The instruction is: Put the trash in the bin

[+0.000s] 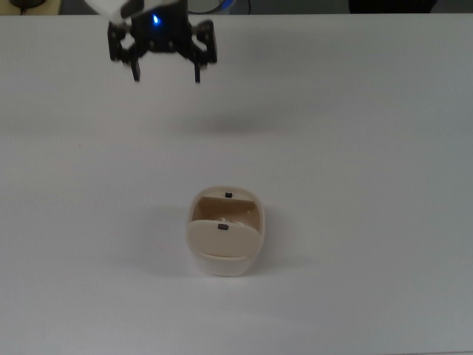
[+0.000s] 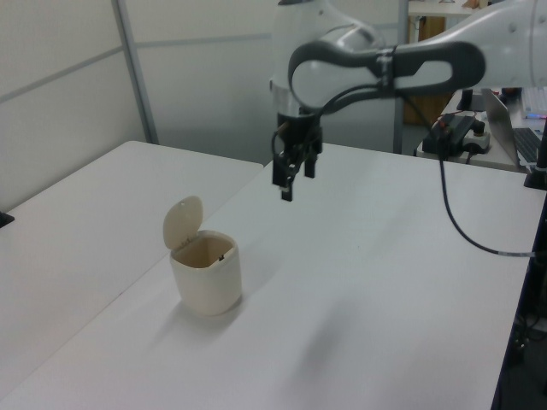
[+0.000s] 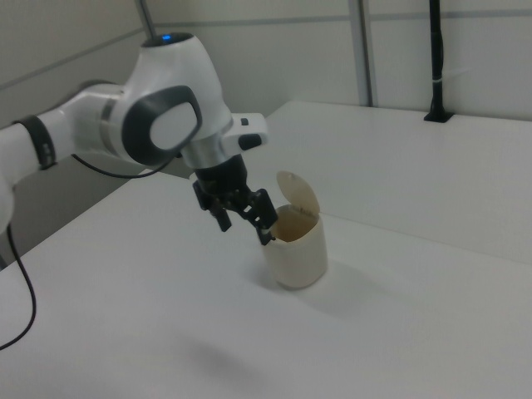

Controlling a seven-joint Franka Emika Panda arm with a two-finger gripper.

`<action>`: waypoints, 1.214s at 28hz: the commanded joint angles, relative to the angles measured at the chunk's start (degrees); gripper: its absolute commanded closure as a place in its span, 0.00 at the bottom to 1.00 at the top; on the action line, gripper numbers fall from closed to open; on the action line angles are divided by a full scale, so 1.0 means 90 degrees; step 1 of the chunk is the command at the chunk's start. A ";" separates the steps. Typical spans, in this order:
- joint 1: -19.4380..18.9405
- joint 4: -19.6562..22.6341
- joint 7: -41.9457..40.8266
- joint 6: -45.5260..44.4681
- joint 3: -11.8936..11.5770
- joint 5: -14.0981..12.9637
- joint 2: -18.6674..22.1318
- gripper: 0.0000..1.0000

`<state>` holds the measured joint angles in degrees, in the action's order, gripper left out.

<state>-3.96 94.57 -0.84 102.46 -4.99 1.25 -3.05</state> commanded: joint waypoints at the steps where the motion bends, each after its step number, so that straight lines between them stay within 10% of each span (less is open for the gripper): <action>1: -0.0049 0.0098 0.0094 -0.0865 -0.0177 -0.0090 0.0523 0.00; 34: -0.0009 -0.0097 -0.0297 -0.1160 -0.0276 -0.0012 0.0671 0.00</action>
<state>-3.95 94.55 -2.08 91.60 -7.35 1.25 3.42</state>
